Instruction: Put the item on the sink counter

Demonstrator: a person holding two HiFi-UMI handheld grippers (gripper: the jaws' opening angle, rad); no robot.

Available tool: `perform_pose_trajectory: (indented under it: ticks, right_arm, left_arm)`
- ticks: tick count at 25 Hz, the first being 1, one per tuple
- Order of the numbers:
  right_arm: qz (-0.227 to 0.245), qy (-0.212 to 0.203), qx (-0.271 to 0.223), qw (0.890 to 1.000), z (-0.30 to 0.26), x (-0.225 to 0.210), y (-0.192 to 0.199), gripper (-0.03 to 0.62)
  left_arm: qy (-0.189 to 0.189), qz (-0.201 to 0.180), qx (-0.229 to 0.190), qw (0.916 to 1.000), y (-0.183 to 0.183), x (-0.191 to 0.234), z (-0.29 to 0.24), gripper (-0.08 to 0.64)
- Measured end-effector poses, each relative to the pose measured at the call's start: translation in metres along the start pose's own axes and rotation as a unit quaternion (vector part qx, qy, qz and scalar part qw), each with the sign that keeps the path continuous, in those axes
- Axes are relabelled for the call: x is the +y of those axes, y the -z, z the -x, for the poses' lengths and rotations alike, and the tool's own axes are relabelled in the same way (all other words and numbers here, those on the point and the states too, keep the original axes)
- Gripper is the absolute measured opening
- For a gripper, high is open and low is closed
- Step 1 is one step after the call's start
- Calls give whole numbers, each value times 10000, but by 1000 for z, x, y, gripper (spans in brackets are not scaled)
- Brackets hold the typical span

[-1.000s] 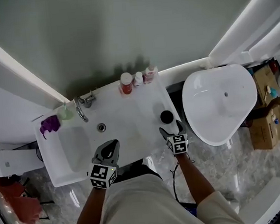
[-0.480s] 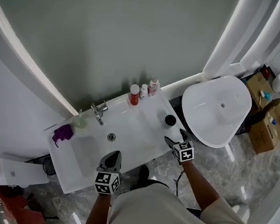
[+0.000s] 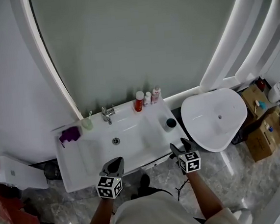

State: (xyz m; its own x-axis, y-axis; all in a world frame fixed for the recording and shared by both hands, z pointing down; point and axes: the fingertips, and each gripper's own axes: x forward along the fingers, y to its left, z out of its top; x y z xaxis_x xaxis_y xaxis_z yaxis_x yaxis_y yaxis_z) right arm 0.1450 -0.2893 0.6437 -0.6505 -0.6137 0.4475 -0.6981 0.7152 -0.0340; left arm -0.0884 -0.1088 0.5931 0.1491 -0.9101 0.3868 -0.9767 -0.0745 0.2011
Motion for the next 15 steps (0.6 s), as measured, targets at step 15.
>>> perform_pose_trajectory:
  ticks: [15]
  right_arm:
    - [154,-374,-617,9973,109,45,-27,127]
  left_arm:
    - [113,-14,-367,9993,-5,-61,46,8]
